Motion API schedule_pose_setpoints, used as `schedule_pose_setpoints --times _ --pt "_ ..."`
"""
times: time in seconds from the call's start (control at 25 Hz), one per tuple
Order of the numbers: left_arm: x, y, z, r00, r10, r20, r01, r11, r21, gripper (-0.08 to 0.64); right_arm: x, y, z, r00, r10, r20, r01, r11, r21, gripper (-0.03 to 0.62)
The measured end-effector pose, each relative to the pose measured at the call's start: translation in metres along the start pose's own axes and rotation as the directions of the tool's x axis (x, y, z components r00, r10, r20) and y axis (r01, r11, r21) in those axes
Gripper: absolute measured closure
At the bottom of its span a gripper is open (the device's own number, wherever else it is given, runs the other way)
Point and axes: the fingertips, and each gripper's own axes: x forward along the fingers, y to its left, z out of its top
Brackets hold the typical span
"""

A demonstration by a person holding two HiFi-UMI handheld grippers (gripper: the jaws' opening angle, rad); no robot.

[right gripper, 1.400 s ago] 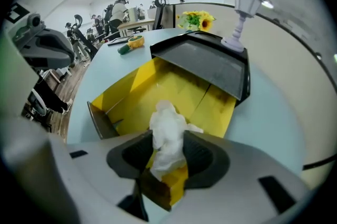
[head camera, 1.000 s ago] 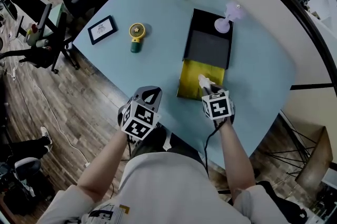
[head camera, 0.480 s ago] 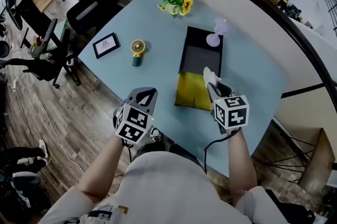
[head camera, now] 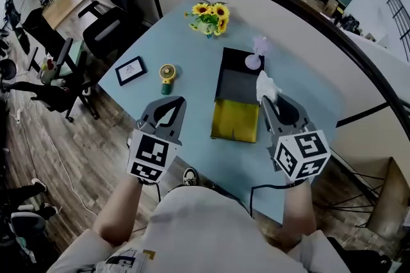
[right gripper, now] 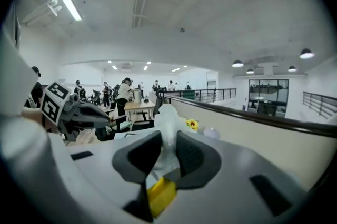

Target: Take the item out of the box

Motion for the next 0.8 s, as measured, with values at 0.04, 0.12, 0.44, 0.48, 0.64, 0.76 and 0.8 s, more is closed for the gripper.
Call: schedule_pose_setpoints --times 0.04,0.12,0.44,0.48,0.64,0.76,0.8 --pt "-0.004 0.002 0.010 1.000 0.001 0.020 -0.001 1.000 0.006 0.558 -0.007 0.001 0.011 1.000 -0.004 0.030 0.005 1.000 -0.003 0.503" --pt "-0.013 0.005 0.030 0.998 0.001 0.063 -0.002 1.000 0.018 0.558 -0.020 0.003 0.031 0.997 -0.017 0.080 0.018 1.000 -0.013 0.503" --pt "-0.046 0.006 0.094 0.975 -0.003 0.224 -0.004 0.999 0.033 0.557 -0.073 0.017 0.080 0.971 -0.031 0.238 0.029 1.000 0.012 0.503" --pt "-0.049 0.004 0.098 0.972 -0.006 0.236 -0.002 1.000 0.031 0.558 -0.080 0.017 0.081 0.968 -0.035 0.247 0.032 0.999 0.015 0.503" --pt "-0.053 -0.003 0.100 0.970 -0.018 0.243 0.014 1.000 0.017 0.557 -0.092 0.019 0.075 0.969 -0.043 0.242 0.038 0.999 0.024 0.503" --pt "-0.049 -0.008 0.089 0.977 -0.037 0.209 0.039 0.999 -0.005 0.558 -0.092 0.017 0.061 0.976 -0.053 0.212 0.045 0.998 0.038 0.503" --pt "-0.047 -0.010 0.085 0.979 -0.042 0.199 0.045 0.999 -0.010 0.558 -0.091 0.017 0.057 0.978 -0.060 0.201 0.055 0.998 0.033 0.503"
